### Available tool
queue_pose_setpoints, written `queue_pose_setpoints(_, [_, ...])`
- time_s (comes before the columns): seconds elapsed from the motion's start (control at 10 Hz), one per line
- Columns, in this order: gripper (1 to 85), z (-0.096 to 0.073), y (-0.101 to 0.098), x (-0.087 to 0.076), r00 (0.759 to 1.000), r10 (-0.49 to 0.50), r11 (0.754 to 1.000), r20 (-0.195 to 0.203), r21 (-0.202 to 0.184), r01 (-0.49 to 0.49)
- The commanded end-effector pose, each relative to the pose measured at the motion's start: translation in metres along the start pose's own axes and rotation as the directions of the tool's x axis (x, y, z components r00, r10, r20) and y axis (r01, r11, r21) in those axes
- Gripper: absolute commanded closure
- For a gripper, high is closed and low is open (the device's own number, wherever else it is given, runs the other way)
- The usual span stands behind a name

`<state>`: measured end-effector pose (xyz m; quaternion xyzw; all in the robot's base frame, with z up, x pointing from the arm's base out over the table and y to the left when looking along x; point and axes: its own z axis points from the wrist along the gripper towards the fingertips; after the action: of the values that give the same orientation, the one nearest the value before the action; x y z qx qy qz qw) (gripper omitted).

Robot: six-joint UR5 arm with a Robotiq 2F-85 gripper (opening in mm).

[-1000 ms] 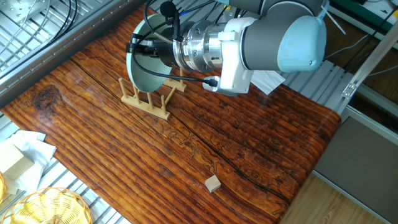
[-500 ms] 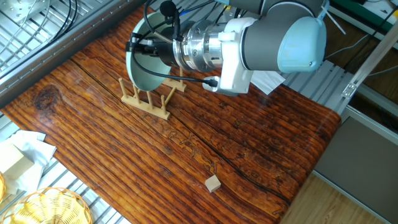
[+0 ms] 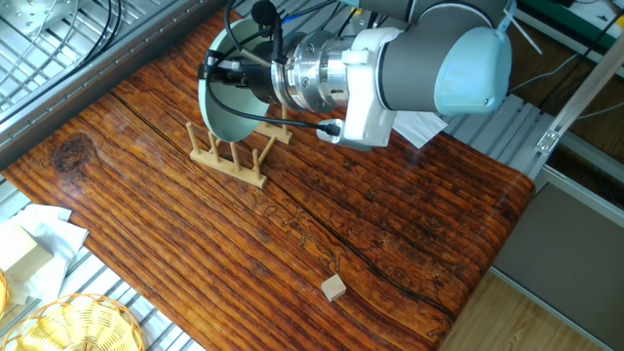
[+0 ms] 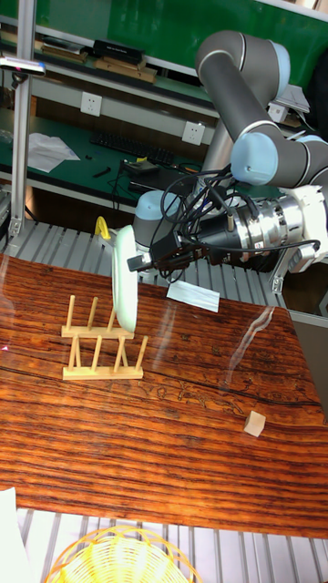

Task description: Put the dish on the dish rack

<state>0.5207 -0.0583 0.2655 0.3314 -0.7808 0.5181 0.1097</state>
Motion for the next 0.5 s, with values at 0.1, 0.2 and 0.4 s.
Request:
queue_pose_setpoints(0.1, [84.7, 0.002, 0.008, -0.004, 1.0, 0.02, 1.0, -0.003, -0.014, -0.02])
queue_pose_setpoints(0.2, [84.7, 0.002, 0.01, -0.007, 1.0, 0.025, 1.0, -0.003, -0.014, -0.025])
queue_pose_setpoints(0.4, [84.7, 0.0, 0.013, -0.013, 0.999, 0.034, 0.999, -0.007, -0.015, -0.034])
